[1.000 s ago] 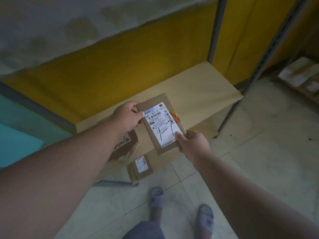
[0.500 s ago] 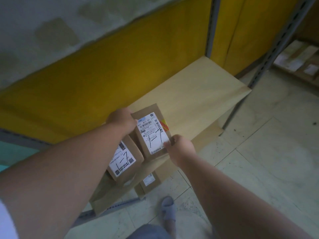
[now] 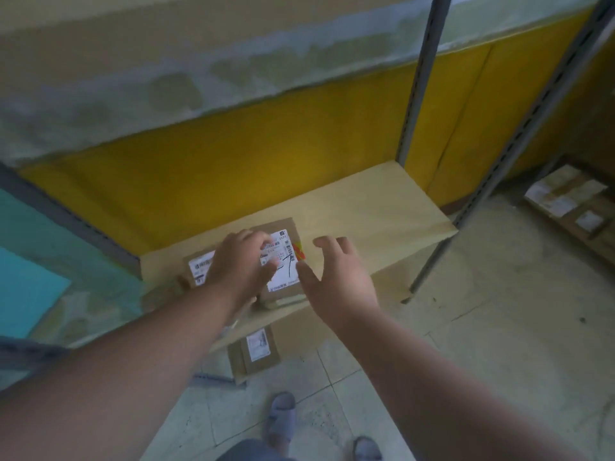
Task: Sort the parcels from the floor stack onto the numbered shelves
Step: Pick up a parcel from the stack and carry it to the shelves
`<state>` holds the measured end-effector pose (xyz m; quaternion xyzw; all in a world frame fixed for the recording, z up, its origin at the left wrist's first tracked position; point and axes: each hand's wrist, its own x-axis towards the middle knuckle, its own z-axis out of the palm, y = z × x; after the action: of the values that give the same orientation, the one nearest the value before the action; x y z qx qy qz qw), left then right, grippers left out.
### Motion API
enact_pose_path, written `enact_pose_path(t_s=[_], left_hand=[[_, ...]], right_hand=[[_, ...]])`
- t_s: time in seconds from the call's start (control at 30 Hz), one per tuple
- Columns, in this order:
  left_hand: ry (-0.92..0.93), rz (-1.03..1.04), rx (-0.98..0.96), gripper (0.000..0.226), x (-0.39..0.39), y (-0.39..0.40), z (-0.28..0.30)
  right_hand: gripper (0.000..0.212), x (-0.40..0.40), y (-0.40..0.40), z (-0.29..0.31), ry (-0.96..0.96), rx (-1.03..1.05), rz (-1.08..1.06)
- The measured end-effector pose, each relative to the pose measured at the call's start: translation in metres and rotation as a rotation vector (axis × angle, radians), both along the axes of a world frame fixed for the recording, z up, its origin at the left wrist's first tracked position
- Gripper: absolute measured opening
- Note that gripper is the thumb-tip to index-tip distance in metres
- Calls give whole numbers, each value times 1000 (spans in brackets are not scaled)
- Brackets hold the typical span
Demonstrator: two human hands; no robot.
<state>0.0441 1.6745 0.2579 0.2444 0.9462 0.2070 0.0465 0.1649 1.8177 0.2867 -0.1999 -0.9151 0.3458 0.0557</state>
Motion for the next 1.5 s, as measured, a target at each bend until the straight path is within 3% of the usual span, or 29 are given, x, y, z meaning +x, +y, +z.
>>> enact_pose_path(t_s=[0.23, 0.33, 0.43, 0.7, 1.0, 1.17, 1.5], left_hand=[[39, 191, 181, 22, 110, -37, 14], [62, 296, 258, 29, 151, -71, 22], [104, 343, 203, 38, 190, -120, 32], [205, 673, 228, 40, 293, -306, 41], [75, 1047, 102, 42, 436, -559, 43], [69, 1184, 192, 45, 440, -644, 39], [21, 1437, 346, 46, 371, -830, 31]], right_hand=[[47, 58, -1, 41, 145, 40, 211], [49, 72, -31, 58, 146, 29, 296], [48, 86, -80, 76, 188, 31, 401], [52, 127, -272, 106, 296, 52, 766], [53, 187, -542, 106, 263, -24, 1087], [55, 173, -644, 116, 245, 69, 1232], [52, 70, -879, 103, 249, -9, 1421]])
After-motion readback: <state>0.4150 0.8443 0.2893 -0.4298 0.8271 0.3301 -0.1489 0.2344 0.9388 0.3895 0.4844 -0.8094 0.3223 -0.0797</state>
